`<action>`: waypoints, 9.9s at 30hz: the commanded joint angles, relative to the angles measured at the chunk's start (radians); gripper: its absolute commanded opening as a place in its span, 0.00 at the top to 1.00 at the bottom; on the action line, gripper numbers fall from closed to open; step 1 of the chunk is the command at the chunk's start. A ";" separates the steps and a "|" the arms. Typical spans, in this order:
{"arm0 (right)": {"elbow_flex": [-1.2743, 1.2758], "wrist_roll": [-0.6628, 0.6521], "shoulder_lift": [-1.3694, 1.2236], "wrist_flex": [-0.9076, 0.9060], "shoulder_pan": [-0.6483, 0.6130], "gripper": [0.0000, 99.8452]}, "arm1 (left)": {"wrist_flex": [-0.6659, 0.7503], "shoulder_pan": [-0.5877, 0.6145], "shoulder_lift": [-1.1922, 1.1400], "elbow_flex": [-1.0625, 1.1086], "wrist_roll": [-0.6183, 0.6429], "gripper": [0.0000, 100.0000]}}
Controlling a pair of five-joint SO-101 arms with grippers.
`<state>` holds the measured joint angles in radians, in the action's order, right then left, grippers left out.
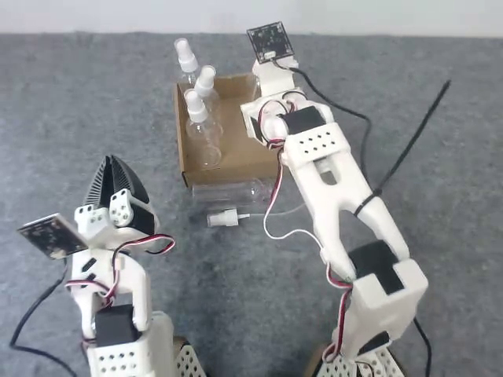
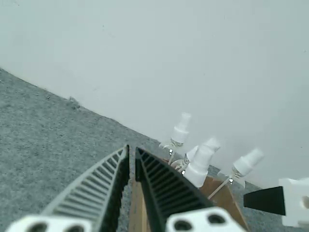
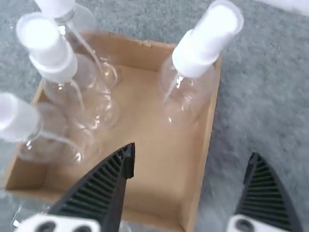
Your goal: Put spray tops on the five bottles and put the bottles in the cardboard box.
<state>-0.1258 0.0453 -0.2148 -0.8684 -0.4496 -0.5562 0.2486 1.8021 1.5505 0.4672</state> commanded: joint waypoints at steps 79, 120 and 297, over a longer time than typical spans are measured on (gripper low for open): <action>0.598 0.074 0.278 0.312 -0.335 0.92 | 0.040 0.233 0.002 0.136 0.005 0.98; 0.525 -0.061 0.076 0.398 -0.292 0.92 | 0.040 0.233 0.002 0.136 0.005 0.98; 0.275 0.126 0.476 -0.581 -0.025 0.95 | 0.015 0.272 0.002 0.136 0.002 0.98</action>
<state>0.1657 0.0437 0.1949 -1.4408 -0.5324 -0.5393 0.5186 1.8006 1.7008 0.4672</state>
